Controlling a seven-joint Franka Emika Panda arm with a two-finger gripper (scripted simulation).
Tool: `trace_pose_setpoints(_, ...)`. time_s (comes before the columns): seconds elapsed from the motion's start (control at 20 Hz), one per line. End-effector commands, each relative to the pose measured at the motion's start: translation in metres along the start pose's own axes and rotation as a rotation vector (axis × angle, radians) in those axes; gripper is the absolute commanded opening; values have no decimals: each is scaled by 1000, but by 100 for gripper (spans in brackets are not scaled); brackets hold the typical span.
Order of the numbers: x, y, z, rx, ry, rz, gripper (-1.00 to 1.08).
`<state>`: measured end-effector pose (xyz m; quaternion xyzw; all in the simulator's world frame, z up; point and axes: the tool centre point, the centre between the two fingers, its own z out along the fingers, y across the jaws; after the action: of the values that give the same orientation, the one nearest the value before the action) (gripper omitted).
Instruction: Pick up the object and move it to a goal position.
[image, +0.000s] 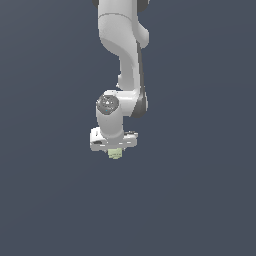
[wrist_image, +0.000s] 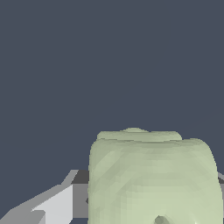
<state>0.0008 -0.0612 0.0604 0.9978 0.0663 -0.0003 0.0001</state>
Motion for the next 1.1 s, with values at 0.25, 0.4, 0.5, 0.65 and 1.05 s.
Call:
trace_pose_setpoints(0.25, 26, -29, -48, 0, 1, -1, -100)
trace_pose_setpoints(0.4, 40, -44, -72, 0, 1, -1, -100)
trace_pose_setpoints(0.5, 49, -54, -89, 0, 1, -1, -100)
trace_pose_setpoints(0.65, 64, -70, -115, 0, 1, -1, -100)
trace_pose_setpoints(1.05, 99, -105, -174, 0, 1, -1, -100)
